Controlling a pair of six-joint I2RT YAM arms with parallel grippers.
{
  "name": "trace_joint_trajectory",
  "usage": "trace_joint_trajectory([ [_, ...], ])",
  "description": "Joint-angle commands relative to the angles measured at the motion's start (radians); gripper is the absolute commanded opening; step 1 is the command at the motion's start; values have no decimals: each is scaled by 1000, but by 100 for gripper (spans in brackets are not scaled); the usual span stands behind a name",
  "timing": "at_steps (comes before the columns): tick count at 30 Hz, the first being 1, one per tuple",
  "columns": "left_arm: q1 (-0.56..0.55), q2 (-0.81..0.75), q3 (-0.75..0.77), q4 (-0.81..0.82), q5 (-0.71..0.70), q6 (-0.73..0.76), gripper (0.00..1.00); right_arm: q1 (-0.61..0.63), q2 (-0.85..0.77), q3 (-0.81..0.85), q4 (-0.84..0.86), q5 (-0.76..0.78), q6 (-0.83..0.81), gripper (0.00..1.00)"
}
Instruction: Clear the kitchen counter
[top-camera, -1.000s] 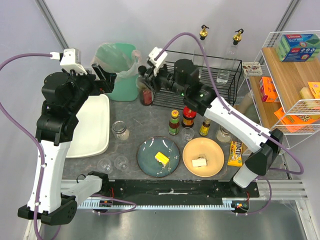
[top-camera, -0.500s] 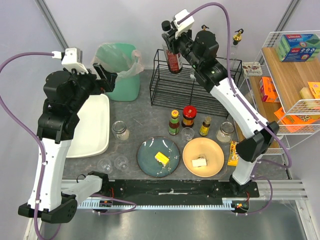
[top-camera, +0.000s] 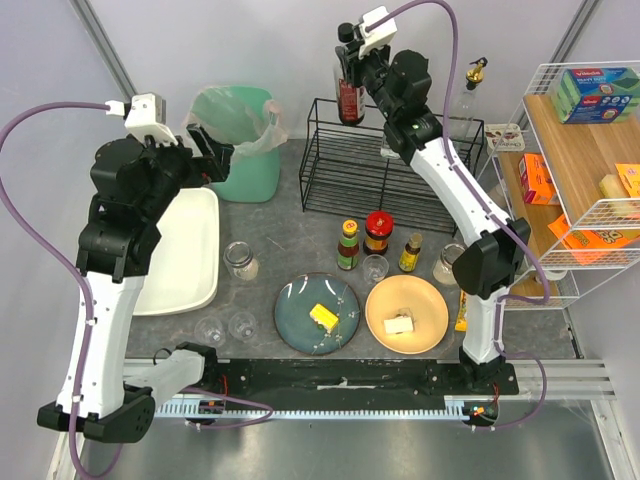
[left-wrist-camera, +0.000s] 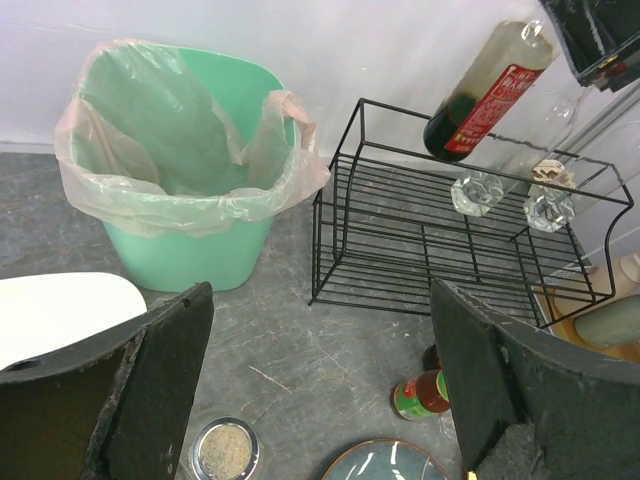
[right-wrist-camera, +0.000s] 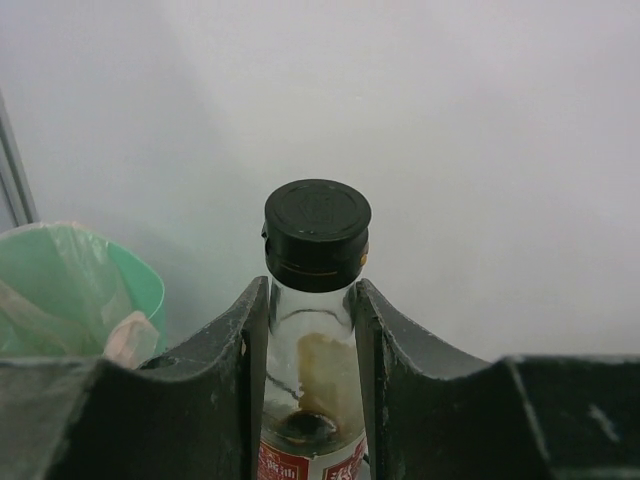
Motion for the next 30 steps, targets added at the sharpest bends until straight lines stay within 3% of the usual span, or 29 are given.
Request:
trace_joint_trajectory([
  [1,3,6,14,34,-26,4,94,-15,-11,113,252,-12,26,0],
  [30,3,38,25,31,-25,17,94,-37,81,39,298,-20,123,0],
])
